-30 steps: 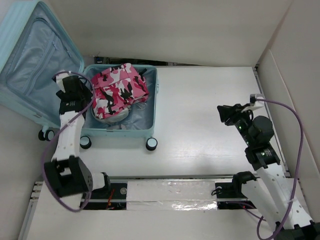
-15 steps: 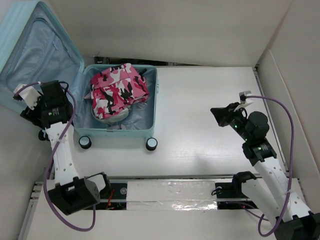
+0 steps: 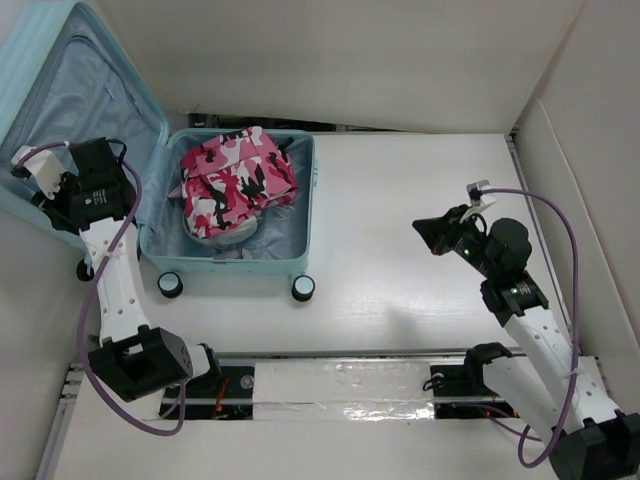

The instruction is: Pack the luggage

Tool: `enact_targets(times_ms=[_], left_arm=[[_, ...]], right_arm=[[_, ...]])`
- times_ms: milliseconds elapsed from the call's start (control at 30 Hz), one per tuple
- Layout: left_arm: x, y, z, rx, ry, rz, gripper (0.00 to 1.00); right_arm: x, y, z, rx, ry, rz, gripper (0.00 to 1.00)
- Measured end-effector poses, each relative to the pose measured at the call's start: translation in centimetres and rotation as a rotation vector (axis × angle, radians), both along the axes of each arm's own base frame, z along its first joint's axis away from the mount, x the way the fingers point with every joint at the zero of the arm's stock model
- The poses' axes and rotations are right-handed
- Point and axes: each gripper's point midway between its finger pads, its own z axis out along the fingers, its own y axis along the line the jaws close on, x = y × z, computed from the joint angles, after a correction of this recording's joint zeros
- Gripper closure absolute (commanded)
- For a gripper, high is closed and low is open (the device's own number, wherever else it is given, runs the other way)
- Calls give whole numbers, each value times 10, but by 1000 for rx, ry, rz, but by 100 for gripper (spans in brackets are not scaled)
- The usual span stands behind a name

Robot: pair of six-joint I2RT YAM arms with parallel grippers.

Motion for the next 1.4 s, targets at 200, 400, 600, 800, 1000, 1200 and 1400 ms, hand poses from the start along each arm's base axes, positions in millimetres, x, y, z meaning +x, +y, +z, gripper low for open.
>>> enact_targets(times_ms=[200,400,600,800,1000,1200,1400], left_arm=[[8,-12,5,22,2,-34,100],[32,-72,28,102,4,-228,100],[43,-162,27,109,-73,-600,100],[60,-293,-33,-21,-27,-1220,86],[39,-450,-93,-176,171,-1822,39],[-4,-501,-60,-250,100,-2102,41],[39,-423,64,-146,-391,-1812,44]], right_arm=[[3,1,-7,-8,21,0,93],[9,2,-18,-17,58,0,93],[15,6,-33,-32,108,-1,92],[13,15,-37,-38,123,6,83],[10,24,-33,-42,119,3,71],[12,18,-12,-30,71,-40,75],[13,24,-6,-28,63,-32,90]])
